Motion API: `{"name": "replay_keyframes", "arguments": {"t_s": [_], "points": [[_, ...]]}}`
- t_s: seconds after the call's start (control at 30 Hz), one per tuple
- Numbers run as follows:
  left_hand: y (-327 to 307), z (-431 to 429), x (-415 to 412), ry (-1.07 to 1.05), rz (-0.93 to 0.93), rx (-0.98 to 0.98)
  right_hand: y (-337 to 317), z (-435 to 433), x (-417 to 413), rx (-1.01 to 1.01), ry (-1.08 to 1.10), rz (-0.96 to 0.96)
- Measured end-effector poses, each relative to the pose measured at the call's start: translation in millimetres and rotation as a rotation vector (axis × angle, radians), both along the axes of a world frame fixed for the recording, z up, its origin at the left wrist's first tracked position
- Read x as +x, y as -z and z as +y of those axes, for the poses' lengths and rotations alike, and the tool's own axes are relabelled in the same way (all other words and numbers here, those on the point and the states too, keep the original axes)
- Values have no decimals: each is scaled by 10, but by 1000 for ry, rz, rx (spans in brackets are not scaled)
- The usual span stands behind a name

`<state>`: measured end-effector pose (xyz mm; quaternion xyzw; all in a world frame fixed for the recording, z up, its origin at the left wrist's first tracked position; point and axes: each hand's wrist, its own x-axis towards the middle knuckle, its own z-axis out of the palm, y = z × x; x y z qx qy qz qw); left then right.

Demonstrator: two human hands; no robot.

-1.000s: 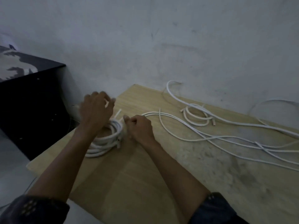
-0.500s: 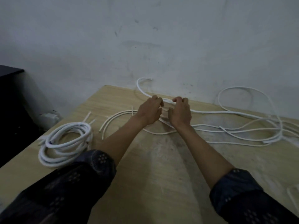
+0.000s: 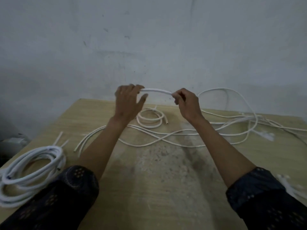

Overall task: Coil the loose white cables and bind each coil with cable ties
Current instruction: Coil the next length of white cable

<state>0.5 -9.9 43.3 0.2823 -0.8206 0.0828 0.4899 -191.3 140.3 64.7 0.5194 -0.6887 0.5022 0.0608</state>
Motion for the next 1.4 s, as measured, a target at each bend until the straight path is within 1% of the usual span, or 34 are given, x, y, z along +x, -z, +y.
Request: {"name": "replay_keyframes", "arguments": {"t_s": [0.07,0.13,0.2,0.27,0.3,0.37,0.43,0.47,0.53,0.6,0.67,0.73,0.83,0.87,0.97,1.03,1.13,1.2,1.23,1.27,1.3,1.33,1.37,1.4], "points": [[-253,-68,100,-9,58,-12,-162,122,-67,-112,4,-42],[-439,-112,218,80,83,79,-287,245,-180,-182,17,-70],[-533,-67,233,170,125,195,-360,343,-241,-169,-20,-85],[-557,35,174,195,207,350,-320,426,-322,-70,-44,-41],[-558,65,134,226,292,480,-242,483,-374,-12,-16,-1],[-541,99,85,346,576,869,17,643,-501,47,103,84],[-500,140,17,481,862,1273,251,791,-619,-7,227,132],[-456,204,-50,532,967,1419,321,811,-647,-59,263,125],[-357,405,-227,626,1182,1621,357,761,-603,-159,275,79],[-269,626,-466,718,1441,1805,331,659,-434,-242,210,29],[-229,841,-708,775,1598,1916,323,587,-192,-249,126,-22],[-284,1041,-874,832,1677,1952,286,576,32,-214,50,-57],[-428,1280,-961,932,1808,1878,173,615,171,-199,-76,-73],[-456,1340,-987,939,1811,1833,143,627,166,-203,-89,-78],[-451,1484,-1089,894,1654,1751,116,624,88,-238,-11,-139],[-380,1572,-1171,805,1491,1743,124,626,38,-255,21,-180],[-258,1629,-1217,636,1105,1742,100,677,-58,-268,16,-212],[-198,1584,-1122,629,814,1712,91,695,-117,-257,32,-228],[-164,1529,-1057,597,595,1632,92,701,-144,-255,54,-239],[-136,1473,-971,520,329,1496,104,703,-168,-254,78,-250],[-118,1411,-890,385,81,1296,123,698,-181,-248,98,-258],[-94,1337,-835,214,-60,1046,161,679,-191,-228,114,-257],[-80,1270,-791,81,-64,807,213,658,-187,-188,130,-243],[-54,1210,-766,55,35,659,280,626,-171,-139,144,-218]]}}
